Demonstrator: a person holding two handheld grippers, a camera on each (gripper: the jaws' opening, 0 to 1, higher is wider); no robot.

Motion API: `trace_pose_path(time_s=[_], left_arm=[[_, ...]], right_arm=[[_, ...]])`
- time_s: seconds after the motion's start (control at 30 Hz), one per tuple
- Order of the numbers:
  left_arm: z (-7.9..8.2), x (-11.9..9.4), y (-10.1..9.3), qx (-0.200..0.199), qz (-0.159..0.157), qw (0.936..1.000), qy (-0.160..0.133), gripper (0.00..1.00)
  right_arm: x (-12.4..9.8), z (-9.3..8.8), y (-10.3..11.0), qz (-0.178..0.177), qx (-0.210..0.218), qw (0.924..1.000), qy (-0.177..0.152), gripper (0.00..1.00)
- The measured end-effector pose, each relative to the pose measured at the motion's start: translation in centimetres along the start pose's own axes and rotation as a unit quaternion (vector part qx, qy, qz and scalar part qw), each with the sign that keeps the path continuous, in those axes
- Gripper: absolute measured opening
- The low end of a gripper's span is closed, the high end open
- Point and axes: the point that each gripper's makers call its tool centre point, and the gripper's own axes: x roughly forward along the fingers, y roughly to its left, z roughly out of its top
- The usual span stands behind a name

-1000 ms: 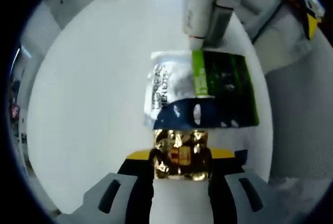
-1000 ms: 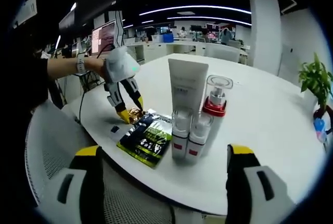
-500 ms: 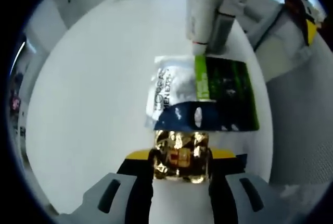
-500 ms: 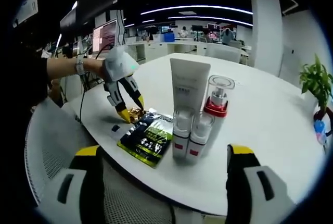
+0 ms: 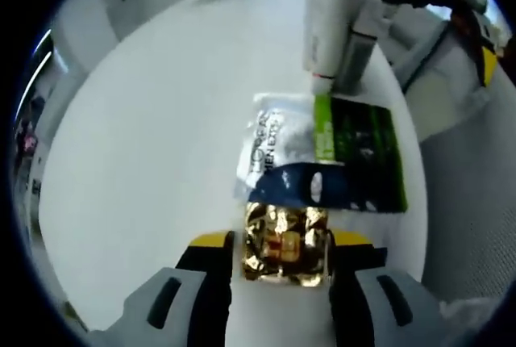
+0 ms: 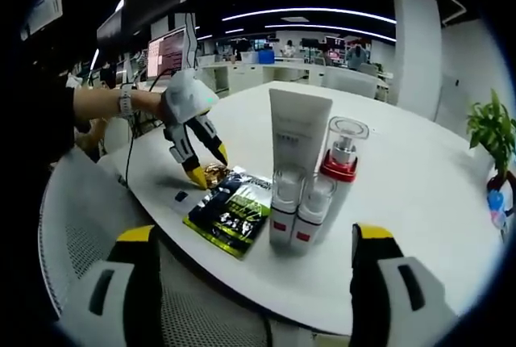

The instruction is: Arrange the skincare products in the storage area until every visible bottle or jar stands upright without overlapping.

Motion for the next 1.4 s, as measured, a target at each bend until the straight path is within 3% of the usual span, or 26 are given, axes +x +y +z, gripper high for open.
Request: trace_pose_path(time_s=[0.23,0.33,0.47,0.7,1.17,1.4], left_arm=[[0.3,-0.2,-0.1,0.028,0.015,0.9995,-0.003,0.55],[0.3,-0.1,-0.6,0.026,0.005,0.9997,0.002,0.55],[0.2,-0.2,-0.4,0.031,0.011,0.9995,0.004,0.61],[0.1,-0.4,-0.2,0.038,0.023,0.999,0.01,0.62],[0.5,-2.8,-0.8,0.025,0.039,0.9988,-0.013,0.63],[0.9,-4.2,-1.1,-0.005,0.054,0.998,-0.033,0.65]], right_arm=[[-0.1,0.1,-0.1,-0.004,0.002,1.0,-0.004,0.99],[-0.1,0.2,-0.2,-0.005,0.001,1.0,-0.006,0.99],[-0.1,0.2,-0.2,-0.007,0.001,0.9999,-0.008,0.99],[-0.2,0.3,-0.2,-0.008,-0.001,0.9999,-0.01,0.99],[-0.2,0.4,-0.2,-0.008,-0.003,0.9999,-0.013,0.99],[-0.2,0.5,-0.2,-0.008,0.0,0.9999,-0.015,0.99]])
